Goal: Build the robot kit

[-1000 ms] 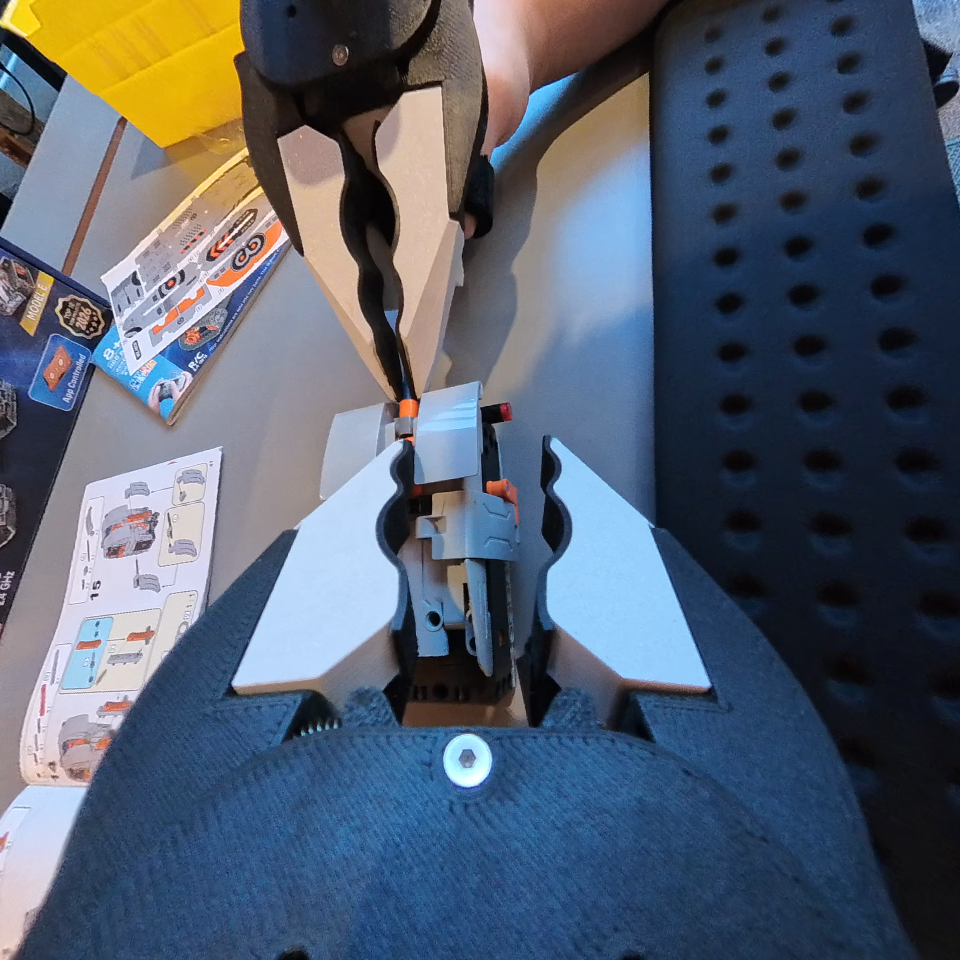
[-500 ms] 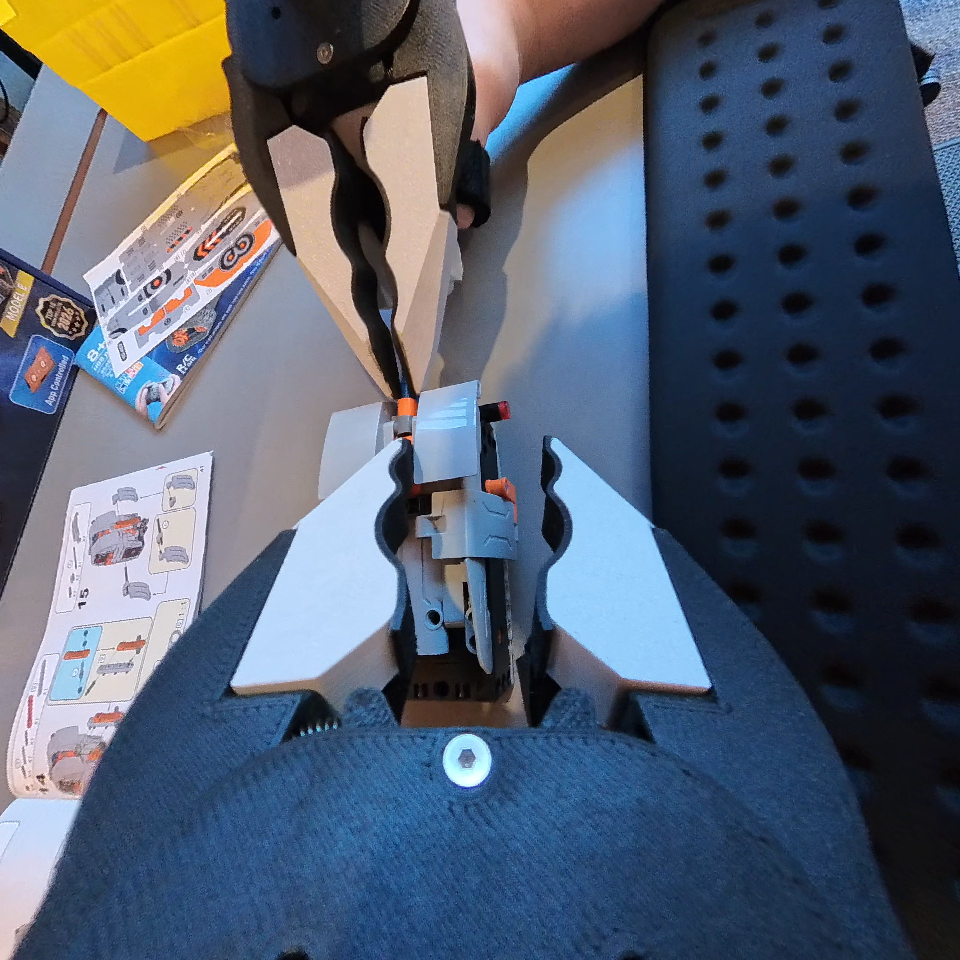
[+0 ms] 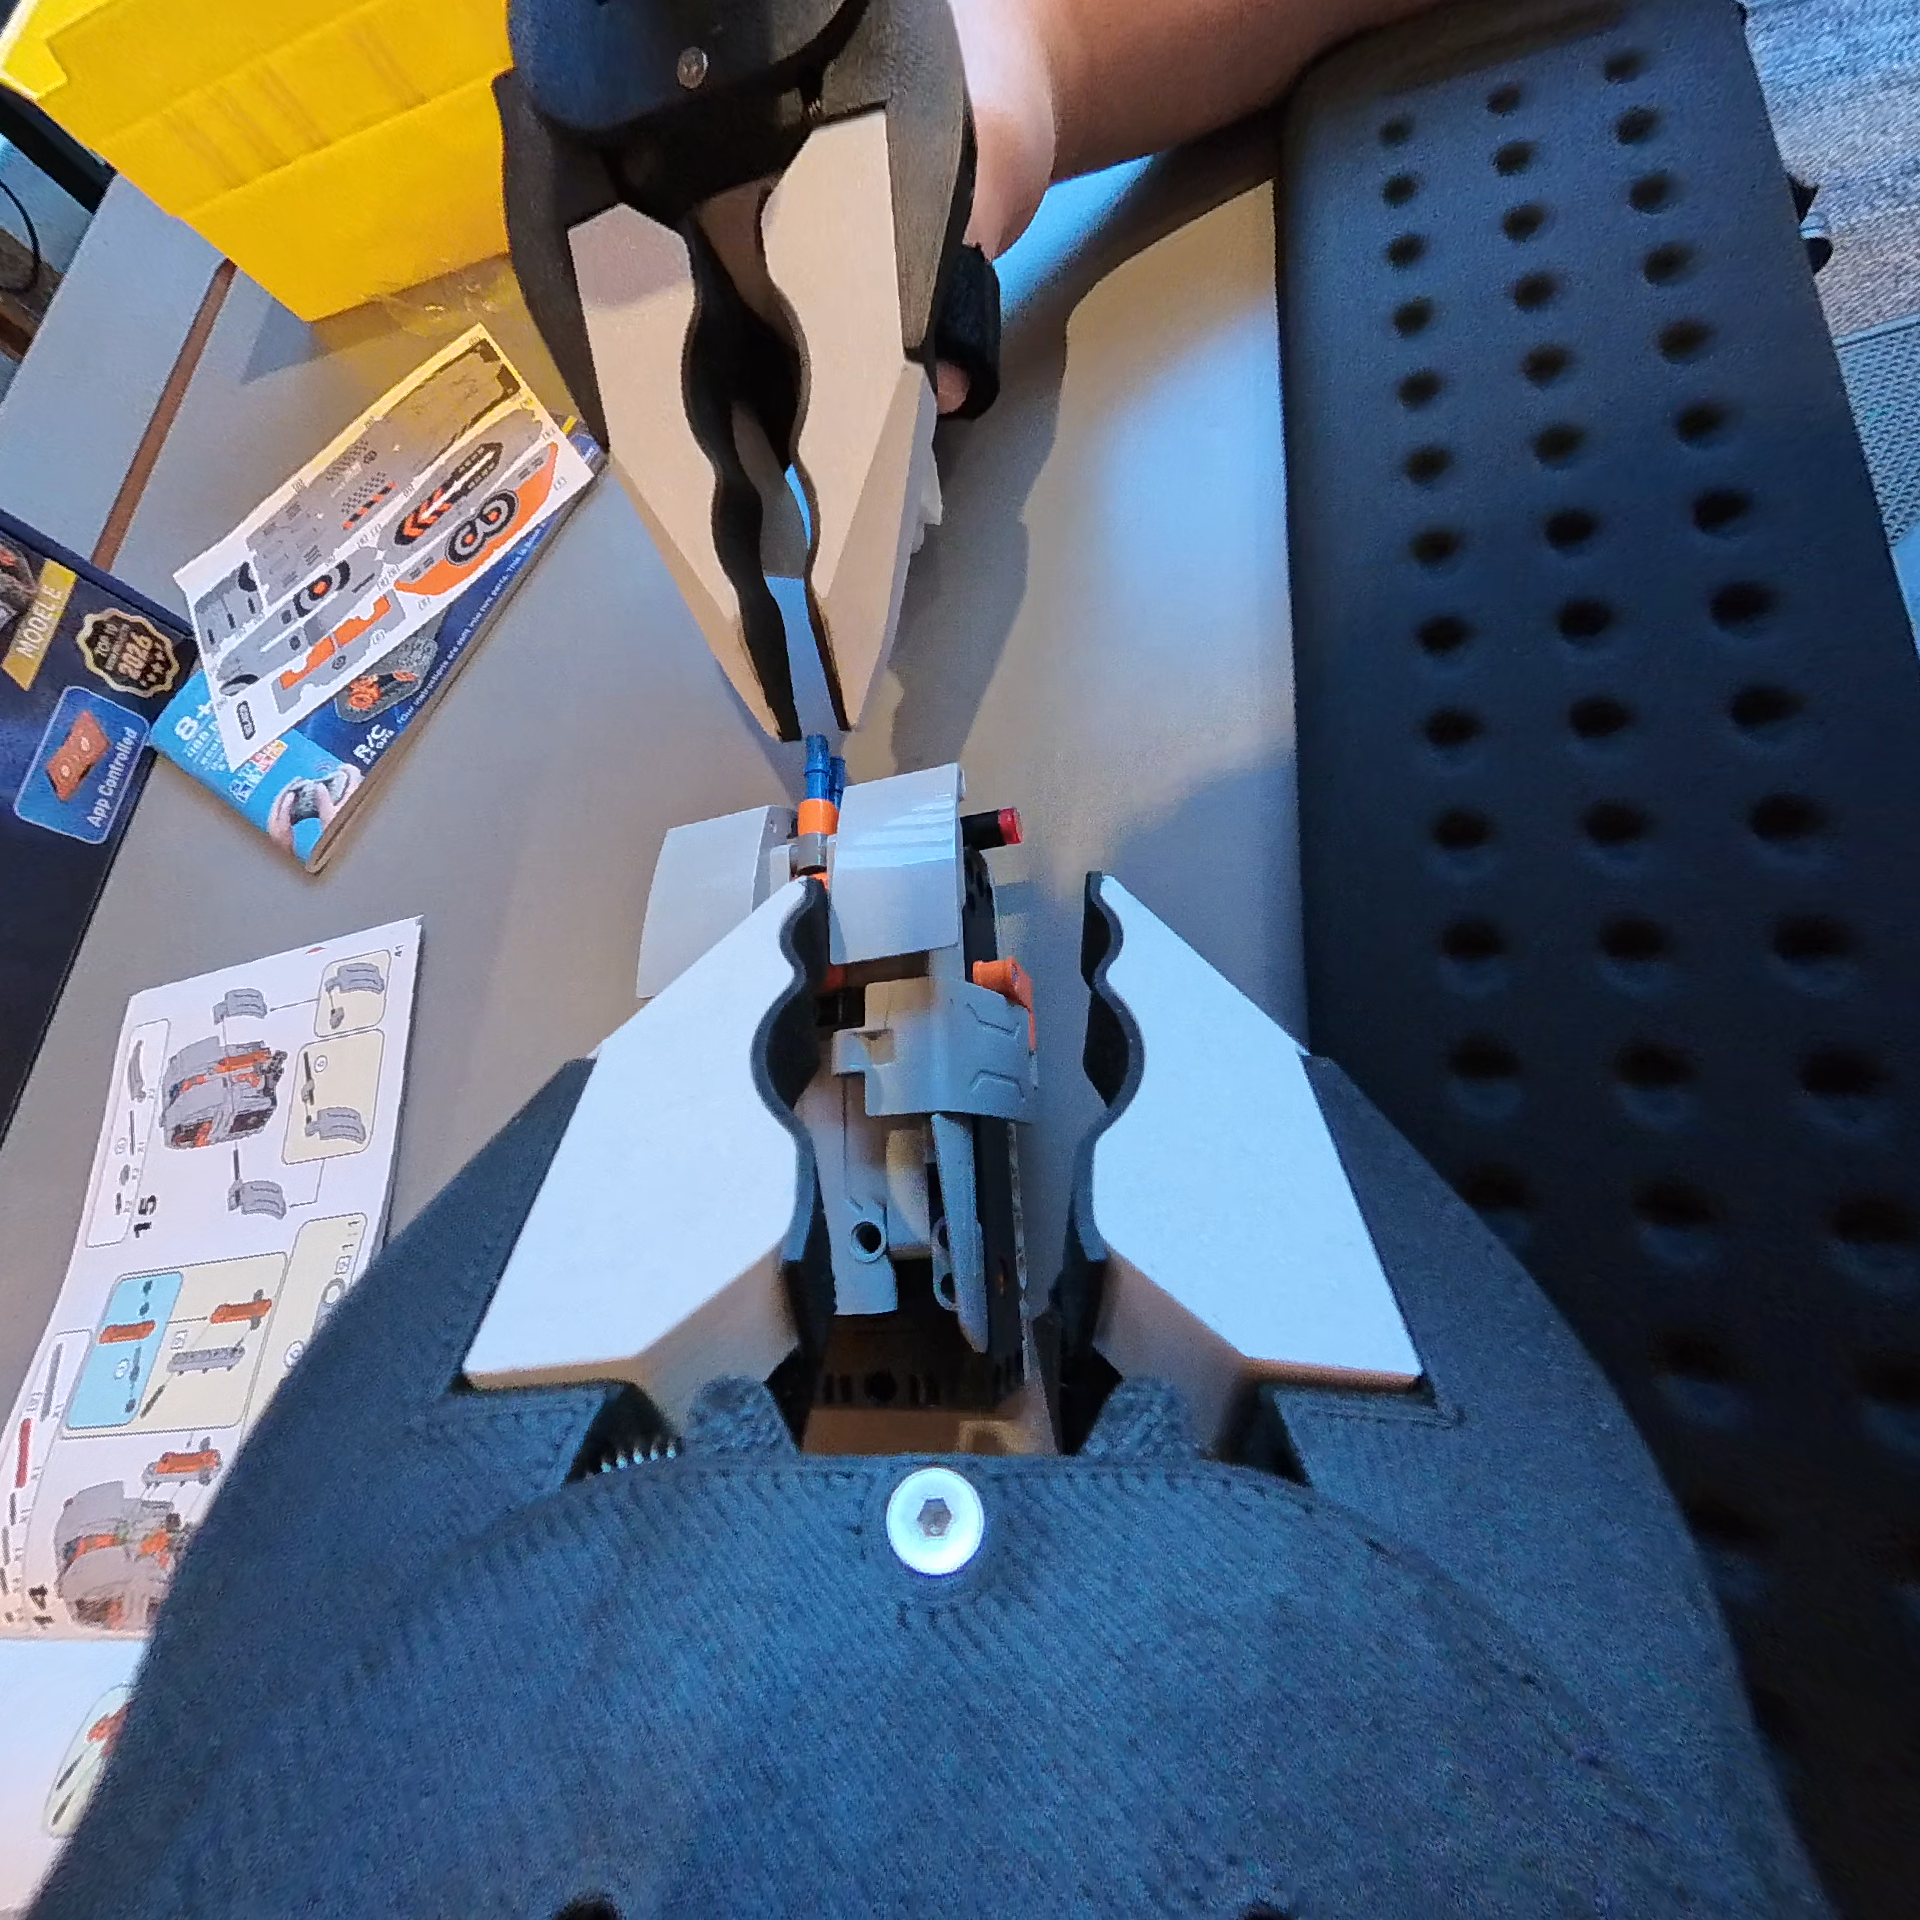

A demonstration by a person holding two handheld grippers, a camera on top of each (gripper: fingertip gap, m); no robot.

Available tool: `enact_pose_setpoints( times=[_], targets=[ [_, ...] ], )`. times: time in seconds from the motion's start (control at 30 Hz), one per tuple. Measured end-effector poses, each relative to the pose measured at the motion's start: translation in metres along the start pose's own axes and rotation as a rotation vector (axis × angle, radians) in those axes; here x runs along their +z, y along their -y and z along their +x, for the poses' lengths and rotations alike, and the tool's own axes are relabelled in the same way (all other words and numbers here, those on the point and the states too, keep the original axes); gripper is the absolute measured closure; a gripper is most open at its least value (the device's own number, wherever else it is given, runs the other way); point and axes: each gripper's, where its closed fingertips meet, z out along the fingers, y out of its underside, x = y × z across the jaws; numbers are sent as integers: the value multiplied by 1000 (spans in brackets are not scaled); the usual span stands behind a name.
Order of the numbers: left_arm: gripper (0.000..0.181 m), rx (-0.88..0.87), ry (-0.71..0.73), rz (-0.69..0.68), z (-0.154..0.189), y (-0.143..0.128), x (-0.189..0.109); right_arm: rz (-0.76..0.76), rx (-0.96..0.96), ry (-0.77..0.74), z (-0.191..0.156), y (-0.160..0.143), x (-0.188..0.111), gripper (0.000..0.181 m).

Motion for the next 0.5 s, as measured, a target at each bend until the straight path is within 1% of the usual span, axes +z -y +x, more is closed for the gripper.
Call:
enact_pose_setpoints(
  times=[0.17, 0.23, 0.27, 0.37, 0.5],
  targets=[
    [133, 10, -4, 30, 0, 0, 0, 30, 5, -10, -1, 4, -3, 168],
    [134, 6, -9, 48, -1, 1, 0, 59, 8, -47, 3, 7, -4, 166],
    [134, 4, -14, 56, -1, 1, 0, 75, -4, -85, 6, 9, -9, 166],
    [135, -6, -28, 73, -1, 1, 0, 121, -107, -280, 19, 15, -24, 166],
    [136, -23, -38, 97, -2, 2, 0, 53, -115, -442, 27, 6, -31, 158]
  ],
)
